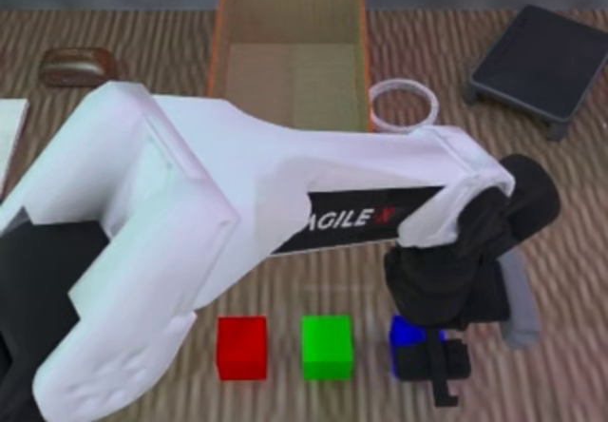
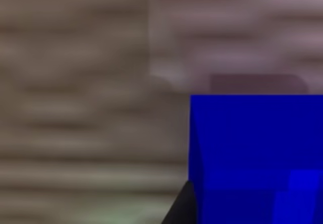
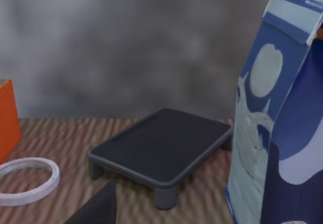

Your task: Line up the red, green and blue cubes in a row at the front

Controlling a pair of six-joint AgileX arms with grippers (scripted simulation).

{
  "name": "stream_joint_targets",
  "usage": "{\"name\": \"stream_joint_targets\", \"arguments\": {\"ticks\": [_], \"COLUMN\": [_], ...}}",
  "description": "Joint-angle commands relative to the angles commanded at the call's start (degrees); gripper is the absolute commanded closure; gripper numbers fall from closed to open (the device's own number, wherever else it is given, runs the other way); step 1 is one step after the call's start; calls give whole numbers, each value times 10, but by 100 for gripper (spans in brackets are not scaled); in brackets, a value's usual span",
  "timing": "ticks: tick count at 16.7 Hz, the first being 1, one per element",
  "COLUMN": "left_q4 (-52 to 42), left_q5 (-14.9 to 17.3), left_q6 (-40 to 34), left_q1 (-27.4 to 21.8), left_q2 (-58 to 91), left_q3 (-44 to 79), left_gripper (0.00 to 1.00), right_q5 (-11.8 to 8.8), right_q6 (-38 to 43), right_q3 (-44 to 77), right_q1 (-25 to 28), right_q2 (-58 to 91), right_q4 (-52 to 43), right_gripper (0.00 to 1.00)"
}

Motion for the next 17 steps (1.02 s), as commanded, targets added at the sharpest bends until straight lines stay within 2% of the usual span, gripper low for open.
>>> {"name": "stream_joint_targets", "arguments": {"ticks": [4, 5, 14, 17], "left_q4": [0, 0, -2, -45], "left_q5": [0, 0, 0, 2], "left_q6": [0, 0, 0, 3], "left_q1": [0, 0, 0, 0], "left_q2": [0, 0, -1, -11], "left_q3": [0, 0, 2, 33], "left_gripper": [2, 0, 0, 0], "right_q5": [0, 0, 0, 0], "right_q6": [0, 0, 0, 0], "right_q3": [0, 0, 0, 0], "right_q1": [0, 0, 0, 0], "right_q2": [0, 0, 0, 0], "right_q4": [0, 0, 0, 0], "right_gripper": [0, 0, 0, 0]}}
